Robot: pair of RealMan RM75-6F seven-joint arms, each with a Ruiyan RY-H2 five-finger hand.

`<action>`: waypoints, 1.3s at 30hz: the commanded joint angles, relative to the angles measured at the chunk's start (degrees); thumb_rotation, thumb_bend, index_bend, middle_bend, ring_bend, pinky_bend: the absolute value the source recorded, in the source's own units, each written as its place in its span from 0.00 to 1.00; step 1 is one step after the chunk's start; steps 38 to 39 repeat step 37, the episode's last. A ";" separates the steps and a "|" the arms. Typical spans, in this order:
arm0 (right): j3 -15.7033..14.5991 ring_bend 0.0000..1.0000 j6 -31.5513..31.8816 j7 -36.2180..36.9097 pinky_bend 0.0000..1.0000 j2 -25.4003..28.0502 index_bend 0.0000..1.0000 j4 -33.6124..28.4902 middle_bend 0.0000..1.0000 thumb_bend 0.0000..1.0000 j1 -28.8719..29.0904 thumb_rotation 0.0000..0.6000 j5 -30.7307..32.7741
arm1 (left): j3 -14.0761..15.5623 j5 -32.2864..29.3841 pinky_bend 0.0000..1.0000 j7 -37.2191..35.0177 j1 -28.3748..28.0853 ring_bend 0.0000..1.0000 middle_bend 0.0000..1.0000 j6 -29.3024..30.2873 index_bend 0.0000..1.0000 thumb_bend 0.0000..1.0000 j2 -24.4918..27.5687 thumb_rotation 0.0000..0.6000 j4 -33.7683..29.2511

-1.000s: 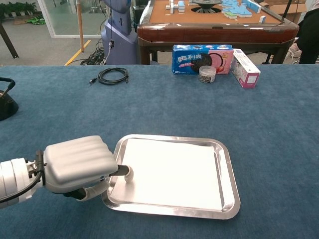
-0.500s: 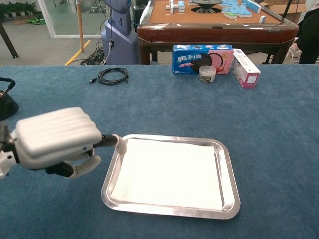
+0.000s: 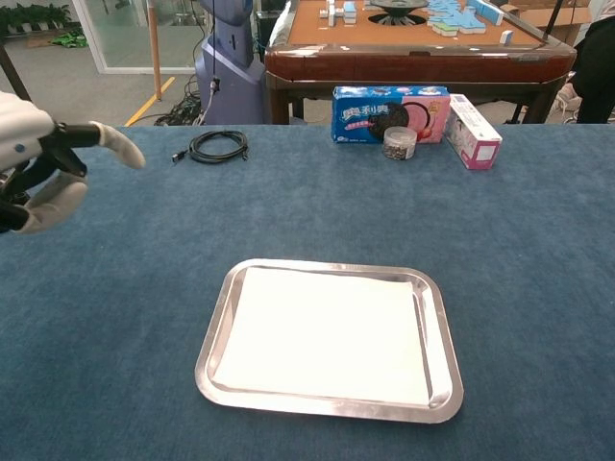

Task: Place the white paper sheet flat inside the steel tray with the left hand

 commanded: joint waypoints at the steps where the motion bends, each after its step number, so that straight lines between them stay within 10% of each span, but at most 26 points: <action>1: -0.49 0.36 -1.37 -2.01 0.32 -0.33 0.48 -0.51 0.50 0.26 0.70 1.00 -0.20 | -0.41 -1.90 0.92 -1.42 2.52 0.66 0.62 2.50 0.26 0.57 1.41 1.00 -0.06; 16: -1.63 0.36 -7.81 -13.69 0.32 -1.60 0.48 -2.69 0.48 0.26 3.00 1.00 2.20 | -1.00 -3.36 0.45 -4.98 12.63 0.34 0.41 14.40 0.47 0.54 3.38 1.00 4.27; 39: -3.32 0.36 -13.78 -18.83 0.32 -3.51 0.48 -3.43 0.48 0.26 5.79 1.00 2.56 | -2.06 -2.51 0.44 -14.23 18.71 0.34 0.41 18.85 0.47 0.51 1.90 1.00 11.20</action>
